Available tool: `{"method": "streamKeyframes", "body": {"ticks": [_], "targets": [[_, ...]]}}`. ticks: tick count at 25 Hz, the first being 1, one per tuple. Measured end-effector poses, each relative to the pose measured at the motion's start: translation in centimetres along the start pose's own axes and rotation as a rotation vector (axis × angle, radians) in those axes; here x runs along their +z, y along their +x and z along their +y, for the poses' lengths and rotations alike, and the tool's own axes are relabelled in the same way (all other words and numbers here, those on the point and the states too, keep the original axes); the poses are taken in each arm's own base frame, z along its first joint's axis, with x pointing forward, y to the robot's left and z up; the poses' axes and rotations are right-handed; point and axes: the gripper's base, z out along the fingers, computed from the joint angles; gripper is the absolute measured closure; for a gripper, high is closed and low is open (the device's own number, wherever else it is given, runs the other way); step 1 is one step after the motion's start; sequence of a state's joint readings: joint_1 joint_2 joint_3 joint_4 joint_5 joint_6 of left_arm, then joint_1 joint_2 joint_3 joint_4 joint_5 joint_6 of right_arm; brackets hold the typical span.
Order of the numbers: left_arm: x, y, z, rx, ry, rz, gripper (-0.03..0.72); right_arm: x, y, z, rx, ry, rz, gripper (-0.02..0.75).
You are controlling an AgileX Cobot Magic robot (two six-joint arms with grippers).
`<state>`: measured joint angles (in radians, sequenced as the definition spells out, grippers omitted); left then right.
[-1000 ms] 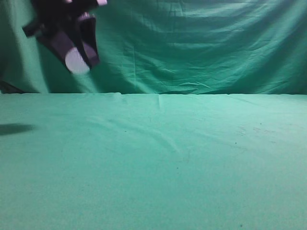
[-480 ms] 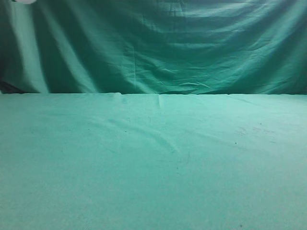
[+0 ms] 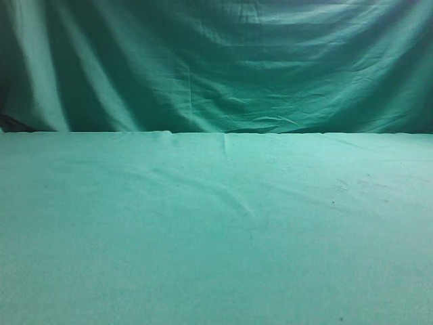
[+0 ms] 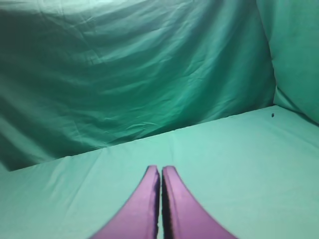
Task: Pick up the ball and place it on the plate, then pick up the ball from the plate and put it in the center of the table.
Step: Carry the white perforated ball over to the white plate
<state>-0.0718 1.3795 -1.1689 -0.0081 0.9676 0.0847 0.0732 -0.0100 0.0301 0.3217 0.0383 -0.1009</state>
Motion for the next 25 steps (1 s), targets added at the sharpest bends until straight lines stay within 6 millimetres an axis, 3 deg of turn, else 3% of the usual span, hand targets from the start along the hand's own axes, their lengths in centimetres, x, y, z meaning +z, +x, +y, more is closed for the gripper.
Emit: {"method": "streamKeyframes", "body": {"ticks": [5, 11, 15, 20, 25], "targets": [[-0.8, 0.8, 1.3, -0.046, -0.025, -0.023, 0.363, 0.0, 0.0, 0.0, 0.026, 0.0, -0.005, 0.738], [-0.1, 1.5, 1.4, -0.049, -0.028, 0.002, 0.363, 0.0, -0.3, 0.1, 0.036, -0.003, -0.013, 0.738], [0.0, 1.4, 1.4, -0.047, -0.032, -0.012, 0.363, -0.2, -2.0, 0.7, -0.015, -0.025, 0.015, 0.738], [0.0, 1.3, 1.4, -0.047, -0.032, -0.016, 0.363, 1.3, -3.5, 1.6, -0.125, -0.048, 0.25, 0.738], [0.7, 1.1, 1.4, -0.052, -0.03, -0.007, 0.363, 3.5, -4.7, 2.3, -0.104, -0.072, 0.474, 0.738]]}}
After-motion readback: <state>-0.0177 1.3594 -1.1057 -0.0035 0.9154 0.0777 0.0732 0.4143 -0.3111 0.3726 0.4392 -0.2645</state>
